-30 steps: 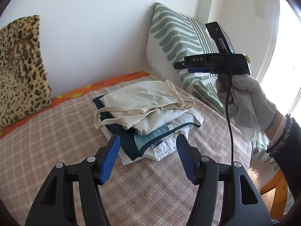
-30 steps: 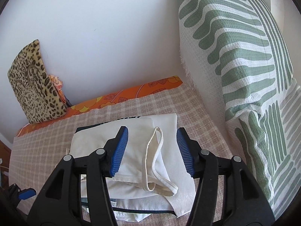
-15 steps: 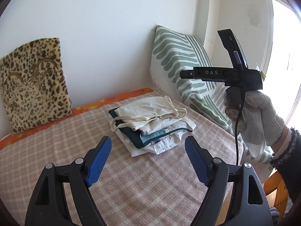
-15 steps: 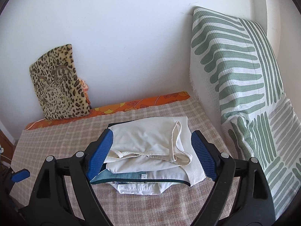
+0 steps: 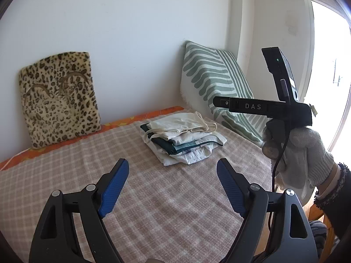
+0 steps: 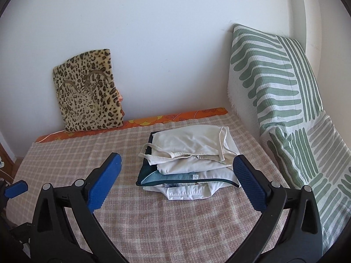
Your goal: Fold small clothes
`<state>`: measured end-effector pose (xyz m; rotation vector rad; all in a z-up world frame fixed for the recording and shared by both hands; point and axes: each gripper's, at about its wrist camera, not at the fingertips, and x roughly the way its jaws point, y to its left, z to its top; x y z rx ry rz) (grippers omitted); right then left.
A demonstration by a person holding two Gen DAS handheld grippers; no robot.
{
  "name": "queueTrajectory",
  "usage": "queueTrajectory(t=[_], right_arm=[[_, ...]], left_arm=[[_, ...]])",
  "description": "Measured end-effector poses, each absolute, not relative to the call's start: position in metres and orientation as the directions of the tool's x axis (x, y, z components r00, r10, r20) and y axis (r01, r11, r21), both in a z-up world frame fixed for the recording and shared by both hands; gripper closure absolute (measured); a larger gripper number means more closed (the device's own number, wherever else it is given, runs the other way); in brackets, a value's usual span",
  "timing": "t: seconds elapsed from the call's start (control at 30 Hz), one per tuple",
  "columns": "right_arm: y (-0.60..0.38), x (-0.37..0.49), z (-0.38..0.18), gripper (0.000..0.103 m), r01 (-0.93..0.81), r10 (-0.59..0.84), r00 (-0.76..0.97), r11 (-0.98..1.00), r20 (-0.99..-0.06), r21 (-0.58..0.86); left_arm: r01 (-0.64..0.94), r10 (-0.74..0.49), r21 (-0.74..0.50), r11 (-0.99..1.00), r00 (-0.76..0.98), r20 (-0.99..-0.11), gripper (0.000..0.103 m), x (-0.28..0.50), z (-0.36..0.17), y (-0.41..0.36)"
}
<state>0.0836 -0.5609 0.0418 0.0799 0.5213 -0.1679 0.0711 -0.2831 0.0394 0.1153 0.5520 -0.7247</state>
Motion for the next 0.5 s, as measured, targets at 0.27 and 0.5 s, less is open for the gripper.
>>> queueTrajectory(t=[0.27,0.5], right_arm=[[-0.533,0.053,0.015,0.0,0.229,-0.189,0.843,0.973,-0.504,0.017],[-0.51,0.043,-0.007,0.0,0.234,-0.207,0.84,0.972,-0.502,-0.01]], left_arm=[[0.638,-0.563,-0.049,0.768,0.637,-0.527,0.018,0.051,0.03,-0.261],[0.621,-0.537,-0.018,0.784,0.663,-0.522,0.006,0.041,0.02,-0.247]])
